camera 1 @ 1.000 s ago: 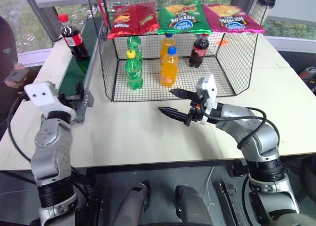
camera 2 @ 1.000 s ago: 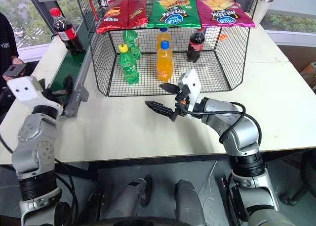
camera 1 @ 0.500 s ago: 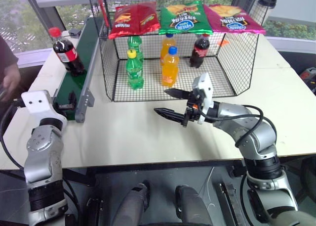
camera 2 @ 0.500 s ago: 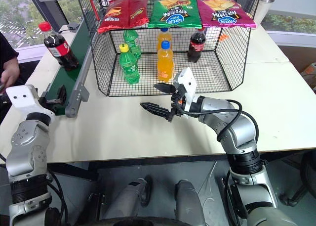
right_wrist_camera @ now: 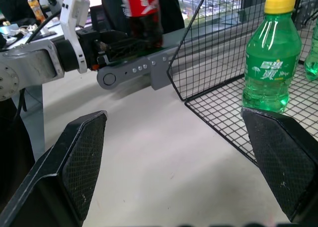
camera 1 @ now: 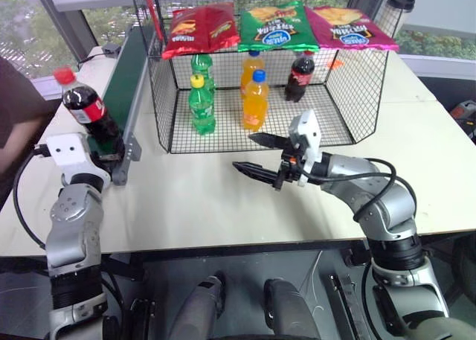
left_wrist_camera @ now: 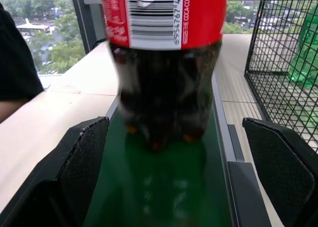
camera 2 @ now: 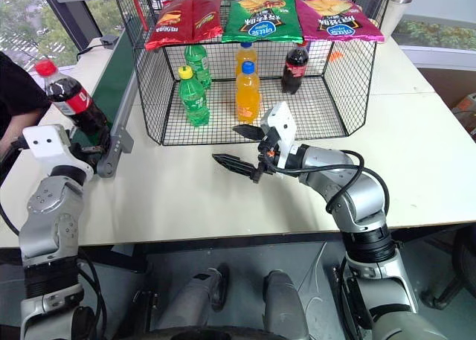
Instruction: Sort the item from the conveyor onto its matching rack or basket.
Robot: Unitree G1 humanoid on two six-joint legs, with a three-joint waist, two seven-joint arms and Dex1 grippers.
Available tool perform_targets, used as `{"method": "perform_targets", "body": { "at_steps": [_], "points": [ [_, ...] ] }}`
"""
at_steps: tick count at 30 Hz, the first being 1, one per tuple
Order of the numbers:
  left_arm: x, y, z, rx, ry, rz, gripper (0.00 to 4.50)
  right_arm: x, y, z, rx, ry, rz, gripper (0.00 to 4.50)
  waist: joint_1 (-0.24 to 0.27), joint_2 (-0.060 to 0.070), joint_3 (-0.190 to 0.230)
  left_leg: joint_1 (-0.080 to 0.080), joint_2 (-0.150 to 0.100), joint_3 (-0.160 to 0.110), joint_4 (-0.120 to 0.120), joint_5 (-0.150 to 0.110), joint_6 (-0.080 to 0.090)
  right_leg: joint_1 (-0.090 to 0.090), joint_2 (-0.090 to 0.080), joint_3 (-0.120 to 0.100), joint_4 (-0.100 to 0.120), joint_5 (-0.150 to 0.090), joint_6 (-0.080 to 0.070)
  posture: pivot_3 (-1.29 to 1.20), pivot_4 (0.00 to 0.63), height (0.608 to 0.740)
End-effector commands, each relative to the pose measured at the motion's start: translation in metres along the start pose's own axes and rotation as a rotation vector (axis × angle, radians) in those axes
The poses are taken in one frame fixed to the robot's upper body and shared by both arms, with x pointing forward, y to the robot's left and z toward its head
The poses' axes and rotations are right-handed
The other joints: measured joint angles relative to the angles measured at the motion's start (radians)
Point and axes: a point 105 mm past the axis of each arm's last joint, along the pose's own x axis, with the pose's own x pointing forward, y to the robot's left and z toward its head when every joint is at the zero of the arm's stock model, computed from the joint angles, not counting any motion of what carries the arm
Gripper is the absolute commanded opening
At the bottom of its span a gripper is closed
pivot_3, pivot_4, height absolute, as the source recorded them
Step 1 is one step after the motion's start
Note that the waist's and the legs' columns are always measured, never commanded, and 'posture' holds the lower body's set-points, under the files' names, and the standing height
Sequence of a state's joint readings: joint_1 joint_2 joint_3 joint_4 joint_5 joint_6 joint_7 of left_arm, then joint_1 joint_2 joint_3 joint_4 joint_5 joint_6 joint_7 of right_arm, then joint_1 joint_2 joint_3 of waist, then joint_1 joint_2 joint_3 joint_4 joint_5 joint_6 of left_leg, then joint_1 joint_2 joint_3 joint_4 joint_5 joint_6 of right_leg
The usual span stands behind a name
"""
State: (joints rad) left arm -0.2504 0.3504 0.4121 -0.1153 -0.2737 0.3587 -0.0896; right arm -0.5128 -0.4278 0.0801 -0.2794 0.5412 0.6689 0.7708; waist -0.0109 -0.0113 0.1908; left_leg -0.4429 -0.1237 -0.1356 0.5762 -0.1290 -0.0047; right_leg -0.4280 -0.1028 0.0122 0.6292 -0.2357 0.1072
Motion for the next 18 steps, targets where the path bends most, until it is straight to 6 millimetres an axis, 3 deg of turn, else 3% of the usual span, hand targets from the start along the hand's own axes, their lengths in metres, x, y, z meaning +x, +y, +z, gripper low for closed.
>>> {"method": "perform_targets", "body": {
  "at_steps": [1,5,8,10,16,18],
  "points": [
    [0.002,0.0,0.013,0.002,-0.055,0.002,4.5,0.0,0.005,0.011,-0.051,-0.034,0.013,4.46,0.0,0.0,0.0,0.0,0.0,0.0,0.0,0.0,0.0,0.0,0.0,0.0,0.0,0.0,0.0,0.0,0.15,0.738],
    [0.002,0.001,0.012,0.013,-0.056,0.0,4.5,-0.001,0.004,0.011,-0.054,-0.031,0.008,4.46,0.002,0.0,0.0,0.0,0.0,0.0,0.0,0.0,0.0,0.0,0.0,0.0,0.0,0.0,0.0,0.0,0.15,0.738],
    [0.0,-0.002,0.015,-0.006,-0.085,-0.028,3.76,-0.001,0.003,0.01,-0.057,-0.029,0.003,4.5,0.003,0.0,0.0,0.0,0.0,0.0,0.0,0.0,0.0,0.0,0.0,0.0,0.0,0.0,0.0,0.0,0.15,0.738],
    [-0.001,-0.009,0.023,-0.073,-0.118,-0.07,3.02,-0.001,0.002,0.01,-0.058,-0.026,0.0,4.5,0.003,0.0,0.0,0.0,0.0,0.0,0.0,0.0,0.0,0.0,0.0,0.0,0.0,0.0,0.0,0.0,0.15,0.738],
    [0.0,-0.017,0.046,-0.147,-0.16,-0.157,3.01,-0.002,0.003,0.012,-0.063,-0.029,0.0,4.5,0.003,-0.001,0.001,0.0,0.0,0.0,0.0,0.0,0.0,0.0,0.0,0.0,0.0,0.0,0.0,0.0,0.15,0.738],
    [0.001,-0.033,0.056,-0.121,-0.165,-0.275,3.01,-0.002,0.003,0.017,-0.063,-0.04,0.0,4.5,0.003,-0.003,0.002,0.0,0.0,0.0,0.0,0.0,0.0,0.0,0.0,0.0,0.0,0.0,0.0,0.0,0.15,0.738]
  ]
}}
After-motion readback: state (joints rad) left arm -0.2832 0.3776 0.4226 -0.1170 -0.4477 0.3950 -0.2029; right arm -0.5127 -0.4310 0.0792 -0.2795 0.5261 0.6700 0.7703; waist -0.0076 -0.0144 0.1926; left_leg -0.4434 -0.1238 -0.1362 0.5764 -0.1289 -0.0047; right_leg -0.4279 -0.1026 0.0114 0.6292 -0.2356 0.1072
